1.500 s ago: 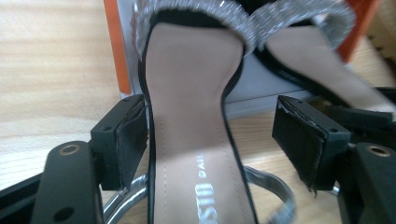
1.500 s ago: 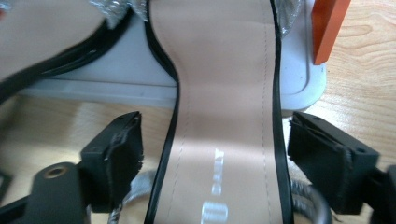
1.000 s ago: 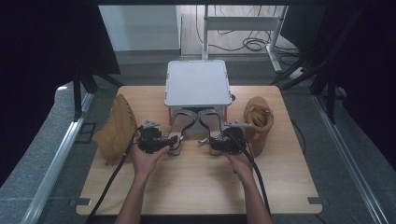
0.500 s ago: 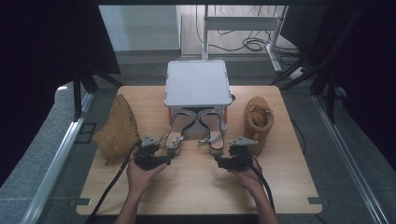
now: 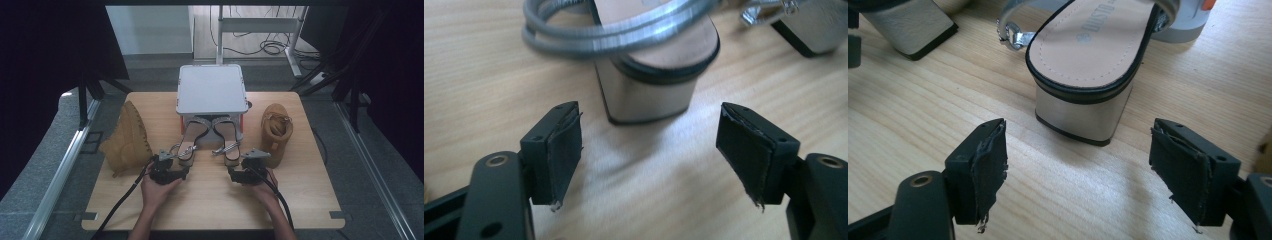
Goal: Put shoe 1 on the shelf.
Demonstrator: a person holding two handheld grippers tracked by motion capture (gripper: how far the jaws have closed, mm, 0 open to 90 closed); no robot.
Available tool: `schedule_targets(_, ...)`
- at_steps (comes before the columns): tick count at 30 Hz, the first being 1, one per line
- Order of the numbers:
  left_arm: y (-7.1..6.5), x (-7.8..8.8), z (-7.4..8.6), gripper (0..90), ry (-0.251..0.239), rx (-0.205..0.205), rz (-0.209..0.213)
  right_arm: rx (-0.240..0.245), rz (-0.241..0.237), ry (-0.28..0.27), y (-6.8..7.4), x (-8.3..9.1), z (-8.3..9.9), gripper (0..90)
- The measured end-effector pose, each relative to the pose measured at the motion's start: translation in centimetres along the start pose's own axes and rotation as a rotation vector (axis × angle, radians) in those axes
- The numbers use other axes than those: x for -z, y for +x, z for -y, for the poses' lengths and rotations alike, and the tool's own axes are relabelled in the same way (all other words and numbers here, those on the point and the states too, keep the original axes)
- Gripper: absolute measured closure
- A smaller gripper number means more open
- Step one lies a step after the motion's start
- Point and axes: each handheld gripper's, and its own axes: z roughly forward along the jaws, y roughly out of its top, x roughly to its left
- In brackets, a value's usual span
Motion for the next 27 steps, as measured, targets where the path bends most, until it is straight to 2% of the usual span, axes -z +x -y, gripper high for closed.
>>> schedule_targets(1, 0.0, -0.4, -0.3, 26.8, 0.0, 0.02, 0.025, 0.0, 0.006, 0.003, 0.0, -0.5, 0.0, 22.9)
schedule_targets(4, -0.4, -1.1, -0.8, 27.5, -0.006, 0.018, 0.006, -0.012, 0.037, 0.004, -0.1, -1.1, -0.1, 22.1)
schedule_targets(7, -0.5, -1.6, -1.1, 28.0, -0.009, 0.014, -0.008, -0.031, 0.046, -0.01, -0.1, -1.8, -0.3, 22.1)
schedule_targets(9, -0.7, -2.1, -1.5, 29.7, -0.02, 0.017, -0.026, -0.026, 0.047, -0.009, 0.0, -2.2, -0.5, 22.1)
schedule_targets(12, -0.6, -2.4, -1.9, 32.1, -0.025, 0.038, -0.024, -0.01, 0.059, -0.018, 0.4, -2.8, -0.9, 21.8)
schedule_targets(14, -0.5, -2.6, -2.0, 35.5, -0.028, 0.048, -0.035, -0.014, 0.064, -0.029, 0.5, -3.3, -1.1, 21.8)
schedule_targets(16, -0.5, -2.8, -2.2, 35.0, -0.029, 0.056, -0.031, -0.021, 0.072, -0.023, 0.5, -3.8, -1.1, 21.8)
schedule_targets(19, -0.7, -2.8, -2.1, 36.3, -0.036, 0.048, -0.05, -0.022, 0.079, -0.014, 0.5, -4.3, -1.2, 22.3)
schedule_targets(20, -0.9, -2.9, -2.1, 36.8, -0.041, 0.045, -0.067, -0.022, 0.087, -0.013, 0.6, -4.5, -1.4, 27.7)
schedule_targets(21, -0.9, -2.9, -2.1, 37.2, -0.041, 0.045, -0.067, -0.022, 0.087, -0.013, 0.6, -4.5, -1.4, 27.7)
schedule_targets(23, -1.2, -2.9, -2.1, 38.6, -0.054, 0.04, -0.105, -0.033, 0.114, -0.019, 0.8, -4.6, -1.7, 32.2)
schedule_targets(25, -1.5, -3.1, -2.2, 39.1, -0.088, 0.058, -0.136, -0.033, 0.122, -0.008, 0.9, -4.6, -1.8, 32.5)
schedule_targets(27, -1.7, -3.2, -2.4, 39.9, -0.106, 0.07, -0.149, -0.036, 0.123, -0.005, 1.0, -4.6, -1.8, 32.7)
